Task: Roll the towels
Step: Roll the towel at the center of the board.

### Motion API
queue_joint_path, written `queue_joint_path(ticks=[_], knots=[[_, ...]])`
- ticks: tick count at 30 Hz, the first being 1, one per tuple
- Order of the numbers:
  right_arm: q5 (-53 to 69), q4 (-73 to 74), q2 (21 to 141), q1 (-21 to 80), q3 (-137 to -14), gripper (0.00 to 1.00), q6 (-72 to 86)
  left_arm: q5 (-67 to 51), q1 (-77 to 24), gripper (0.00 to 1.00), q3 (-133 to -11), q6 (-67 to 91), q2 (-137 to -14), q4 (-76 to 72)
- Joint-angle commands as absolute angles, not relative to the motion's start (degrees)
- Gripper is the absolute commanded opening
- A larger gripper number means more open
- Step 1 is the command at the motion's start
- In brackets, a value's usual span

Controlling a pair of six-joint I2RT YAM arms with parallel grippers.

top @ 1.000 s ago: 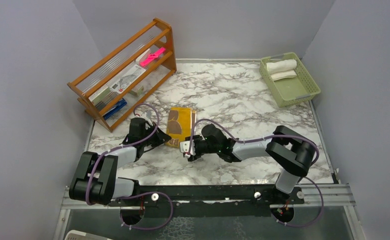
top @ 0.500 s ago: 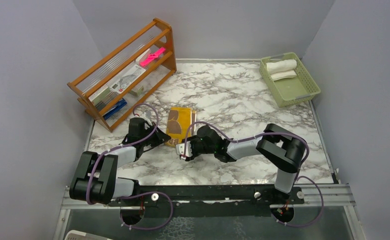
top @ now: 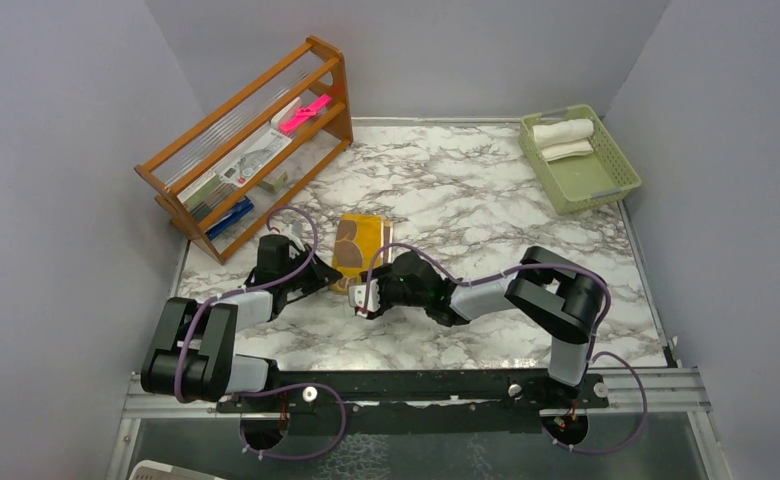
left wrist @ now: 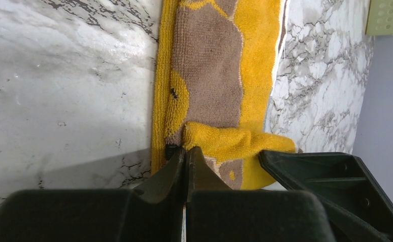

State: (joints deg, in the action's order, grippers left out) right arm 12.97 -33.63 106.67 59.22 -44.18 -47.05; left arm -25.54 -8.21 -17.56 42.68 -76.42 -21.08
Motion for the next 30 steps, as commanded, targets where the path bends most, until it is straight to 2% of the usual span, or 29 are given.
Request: queue_joint_path(ticks=[1, 7, 9, 10, 12, 16, 19, 21, 22, 24, 25, 30], knots=[[11.4, -35.7, 108.3, 60.5, -46.9, 0.53, -47.8, -26.3, -7.7, 0.00, -18.3, 40.8, -77.8, -20.4], [12.1, -31.5, 108.9, 60.5, -48.5, 0.47, -46.6, -26.5, -7.6, 0.00, -18.4, 40.7, -77.7, -20.4], [12.9, -28.5, 108.9, 60.5, -49.5, 0.31, -45.9, -26.6, -7.4, 0.00, -18.4, 40.7, -77.5, -20.4], [13.4, -26.1, 108.9, 60.5, -50.3, 0.27, -45.6, -26.7, -7.3, 0.00, -18.4, 40.7, -77.4, -20.4], [14.1, -22.4, 108.9, 60.5, -51.3, 0.22, -44.5, -26.8, -7.1, 0.00, -18.5, 40.7, -77.0, -20.4], [14.7, -20.6, 108.5, 60.6, -51.0, 0.19, -42.4, -27.1, -6.9, 0.00, -18.7, 40.6, -77.2, -20.4], [15.0, -17.8, 108.8, 60.4, -52.3, 0.03, -40.3, -27.4, -6.6, 0.00, -18.6, 40.6, -77.3, -20.4], [16.4, -15.1, 108.9, 60.2, -53.9, 0.01, -38.3, -27.8, -6.0, 0.00, -18.6, 40.8, -76.9, -20.3], [17.7, -14.0, 108.6, 59.9, -54.5, 0.01, -36.9, -28.1, -5.5, 0.06, -18.7, 40.9, -76.3, -20.3], [21.0, -13.1, 107.6, 58.8, -55.4, 0.01, -33.8, -28.6, -4.5, 0.28, -18.9, 41.4, -74.3, -20.1], [22.9, -13.0, 107.0, 58.1, -55.5, 0.01, -31.9, -28.1, -4.0, 0.32, -19.2, 41.7, -72.8, -19.6], [36.8, -10.6, 105.2, 52.8, -58.0, 0.01, -21.3, -22.1, -2.7, 0.35, -22.7, 42.0, -63.6, -11.7]])
